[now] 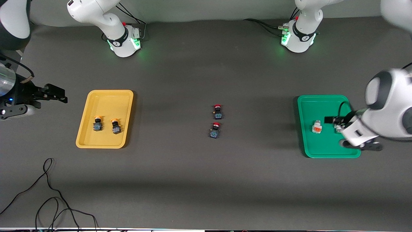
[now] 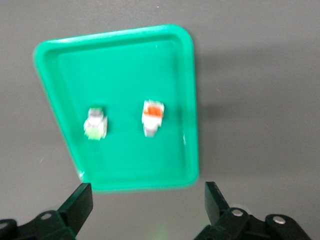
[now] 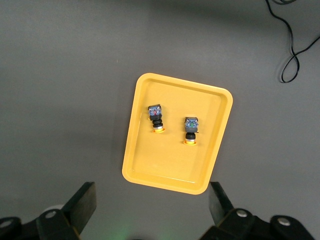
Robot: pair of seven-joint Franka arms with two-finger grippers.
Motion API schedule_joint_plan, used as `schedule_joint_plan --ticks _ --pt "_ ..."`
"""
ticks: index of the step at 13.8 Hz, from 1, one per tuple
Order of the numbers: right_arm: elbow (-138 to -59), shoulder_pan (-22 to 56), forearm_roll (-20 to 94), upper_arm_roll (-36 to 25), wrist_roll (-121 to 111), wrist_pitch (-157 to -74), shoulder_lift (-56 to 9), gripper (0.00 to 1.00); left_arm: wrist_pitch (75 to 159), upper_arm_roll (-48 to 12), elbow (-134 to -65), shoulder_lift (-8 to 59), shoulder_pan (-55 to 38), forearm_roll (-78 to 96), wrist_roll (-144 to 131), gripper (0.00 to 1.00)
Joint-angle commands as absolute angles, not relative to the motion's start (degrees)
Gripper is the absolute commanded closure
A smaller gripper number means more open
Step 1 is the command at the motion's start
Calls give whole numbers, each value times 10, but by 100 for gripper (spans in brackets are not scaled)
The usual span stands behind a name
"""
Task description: Place green and yellow buttons in trays
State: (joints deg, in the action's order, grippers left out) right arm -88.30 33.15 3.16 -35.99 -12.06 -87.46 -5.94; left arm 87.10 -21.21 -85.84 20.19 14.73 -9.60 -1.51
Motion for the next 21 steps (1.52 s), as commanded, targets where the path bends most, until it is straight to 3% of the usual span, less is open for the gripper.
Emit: schedule_joint_plan --ticks 1,5,7,15,17,19,21 --pt "-904 229 9 -248 -105 -872 -33 0 759 -227 -733 200 136 -98 -26 0" --pt "-931 61 -8 -87 -91 -879 -5 0 733 -227 -706 150 124 -98 -25 0" --pt "-947 2 -9 -34 -74 -892 10 0 730 -227 -701 149 124 -96 -25 0" --pt "-921 4 -9 -35 -1 -902 4 0 729 -219 -698 139 123 -93 -16 0" --pt "-914 2 -8 -35 -1 -902 -2 0 728 -213 -714 110 106 -93 -20 0" --pt "-914 1 -8 -35 -2 -901 -4 0 730 -129 -728 98 30 -91 -19 0" --pt "-912 3 -8 -35 -1 -899 -4 0 753 -61 -785 63 -38 -89 -20 0"
